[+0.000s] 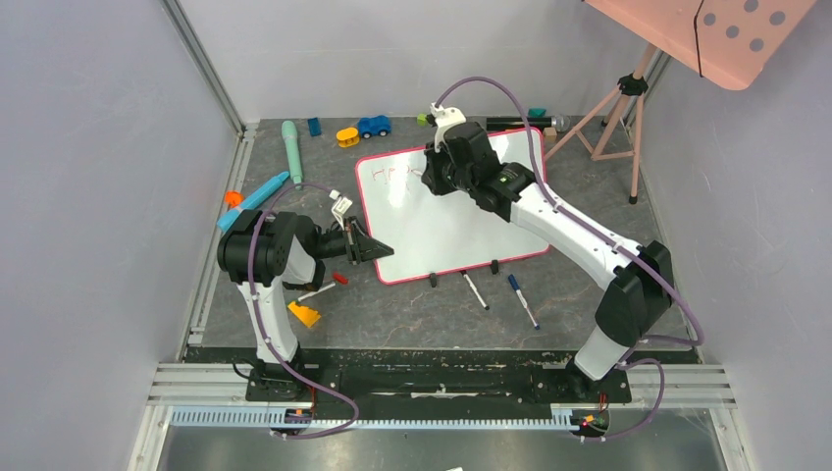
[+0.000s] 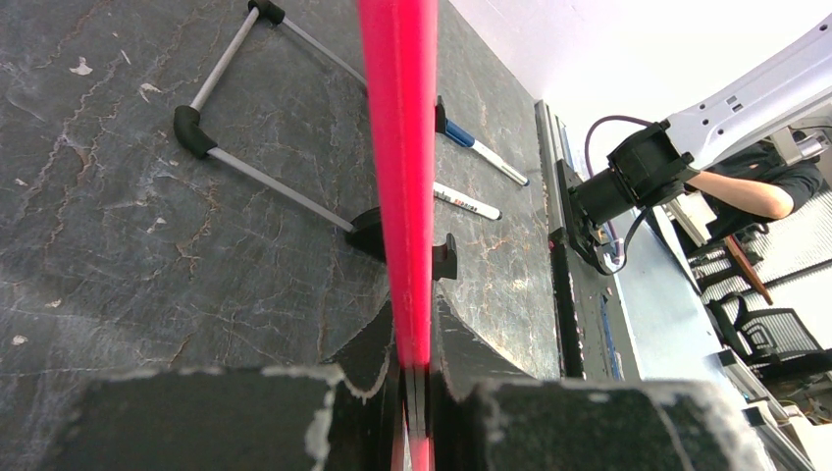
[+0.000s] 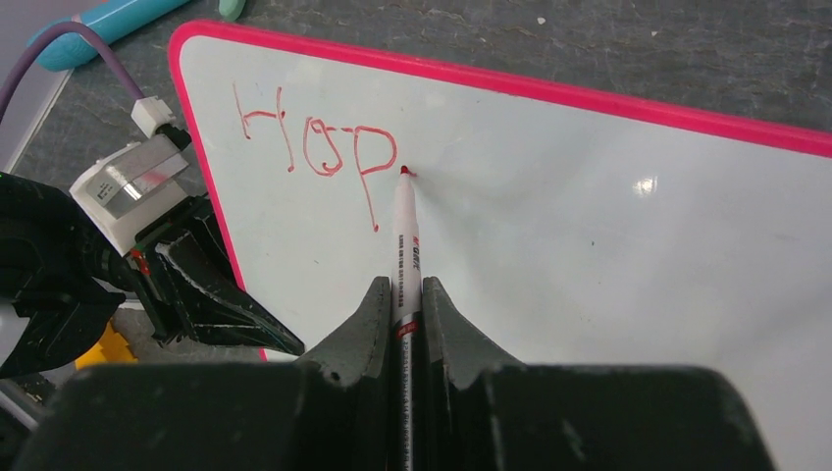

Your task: Write a sentence on the whiteboard

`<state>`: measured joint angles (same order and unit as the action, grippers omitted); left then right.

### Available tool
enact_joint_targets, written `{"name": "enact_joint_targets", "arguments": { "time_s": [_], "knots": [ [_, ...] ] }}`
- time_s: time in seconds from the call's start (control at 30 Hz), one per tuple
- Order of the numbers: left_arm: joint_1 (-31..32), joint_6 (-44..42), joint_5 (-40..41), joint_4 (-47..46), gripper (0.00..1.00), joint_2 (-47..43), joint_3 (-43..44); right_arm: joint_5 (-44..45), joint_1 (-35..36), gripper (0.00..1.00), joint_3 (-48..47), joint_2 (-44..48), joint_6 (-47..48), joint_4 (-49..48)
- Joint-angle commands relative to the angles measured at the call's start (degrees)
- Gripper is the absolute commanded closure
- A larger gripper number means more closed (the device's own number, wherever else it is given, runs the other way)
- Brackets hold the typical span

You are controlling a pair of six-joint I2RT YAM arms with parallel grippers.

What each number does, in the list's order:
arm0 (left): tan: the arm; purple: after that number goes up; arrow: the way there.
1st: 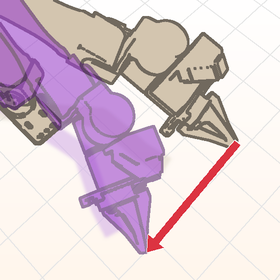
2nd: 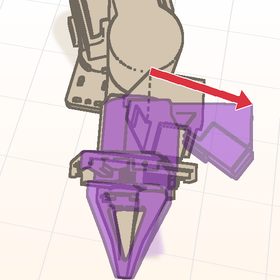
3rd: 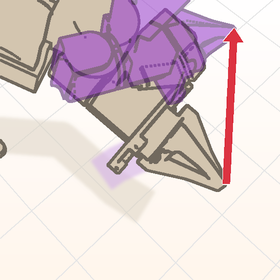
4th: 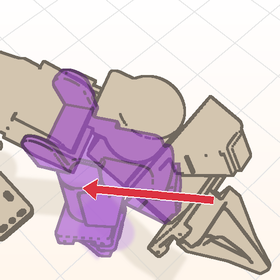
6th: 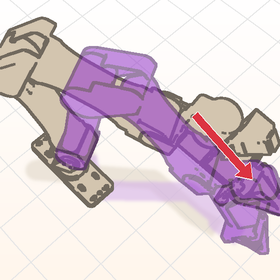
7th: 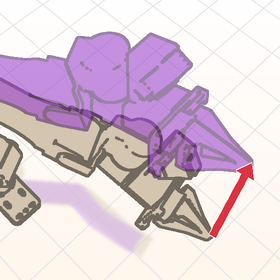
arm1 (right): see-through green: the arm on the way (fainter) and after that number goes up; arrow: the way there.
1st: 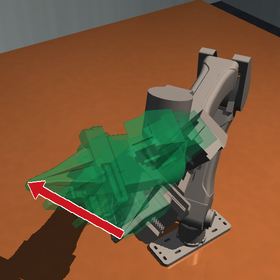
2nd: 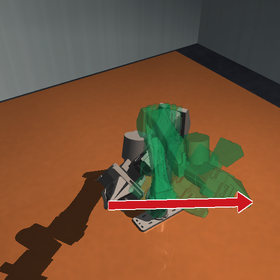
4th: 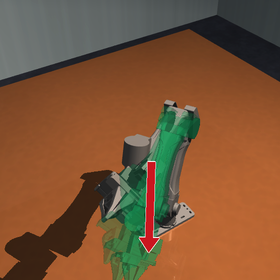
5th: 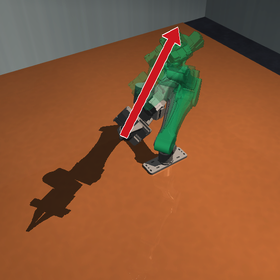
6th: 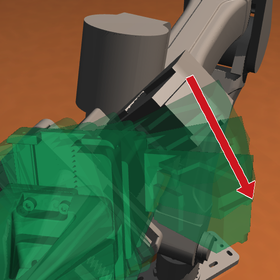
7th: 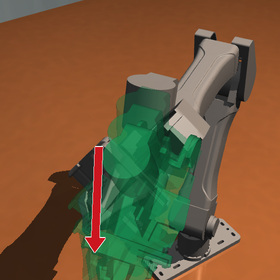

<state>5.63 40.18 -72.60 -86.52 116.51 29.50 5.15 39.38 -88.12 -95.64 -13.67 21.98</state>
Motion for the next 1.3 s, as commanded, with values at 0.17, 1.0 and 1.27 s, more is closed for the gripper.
{"name": "enact_joint_targets", "arguments": {
  "time_s": [0.17,1.0,1.27],
  "knots": [
    [0.70,-7.11,-0.44,-2.69,0.98,-0.50,-0.86,0.94,-0.18,1.00,-3.79,-1.38,0.14,0.78],
    [0.74,-7.09,-0.44,-2.69,0.98,-0.51,-0.95,5.39,-1.54,1.00,-3.91,-0.76,0.38,4.30],
    [0.73,-7.05,-0.49,-2.69,0.98,-0.47,-0.93,3.79,-1.47,1.00,-7.16,-2.83,0.33,4.14]
  ]
}}
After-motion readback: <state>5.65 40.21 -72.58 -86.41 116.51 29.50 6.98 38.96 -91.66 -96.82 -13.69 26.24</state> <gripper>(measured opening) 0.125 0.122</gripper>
